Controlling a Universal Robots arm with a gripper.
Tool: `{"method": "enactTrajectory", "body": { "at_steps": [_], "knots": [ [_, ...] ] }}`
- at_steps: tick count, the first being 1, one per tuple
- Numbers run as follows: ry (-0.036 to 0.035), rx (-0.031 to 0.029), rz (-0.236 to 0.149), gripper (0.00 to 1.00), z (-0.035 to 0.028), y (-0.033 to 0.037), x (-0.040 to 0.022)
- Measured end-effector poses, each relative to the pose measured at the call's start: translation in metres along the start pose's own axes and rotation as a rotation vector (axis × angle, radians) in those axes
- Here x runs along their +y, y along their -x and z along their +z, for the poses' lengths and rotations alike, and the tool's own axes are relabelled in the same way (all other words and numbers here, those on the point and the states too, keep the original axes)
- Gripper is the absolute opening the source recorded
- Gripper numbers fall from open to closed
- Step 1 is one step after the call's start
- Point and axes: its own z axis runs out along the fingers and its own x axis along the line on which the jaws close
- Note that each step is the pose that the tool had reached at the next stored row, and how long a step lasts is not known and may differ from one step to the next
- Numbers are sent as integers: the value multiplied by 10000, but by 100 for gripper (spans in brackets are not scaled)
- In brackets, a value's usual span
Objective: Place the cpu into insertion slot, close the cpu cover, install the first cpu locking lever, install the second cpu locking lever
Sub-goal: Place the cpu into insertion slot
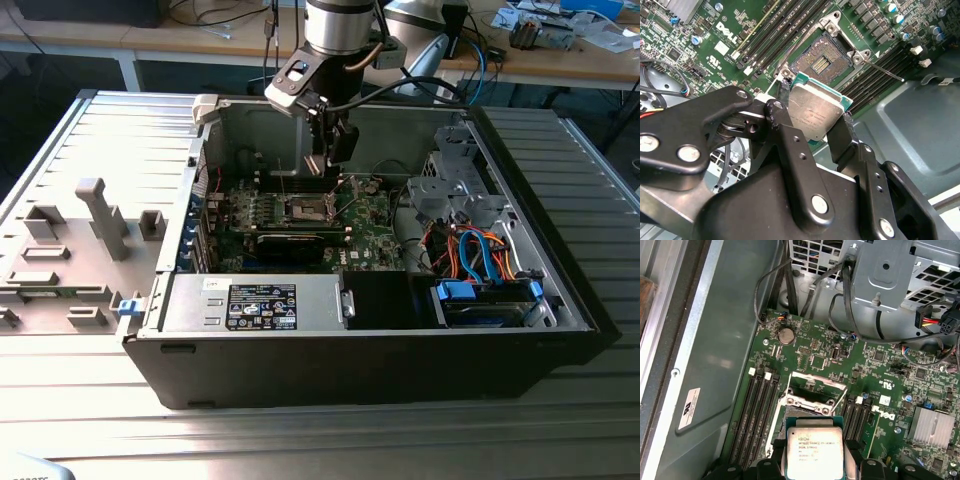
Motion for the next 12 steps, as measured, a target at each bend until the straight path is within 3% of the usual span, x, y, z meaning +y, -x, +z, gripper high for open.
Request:
{"method": "enactTrajectory", "body": {
  "at_steps": [12],
  "knots": [
    [-2,1,129,54,5,0,0]
  ]
}}
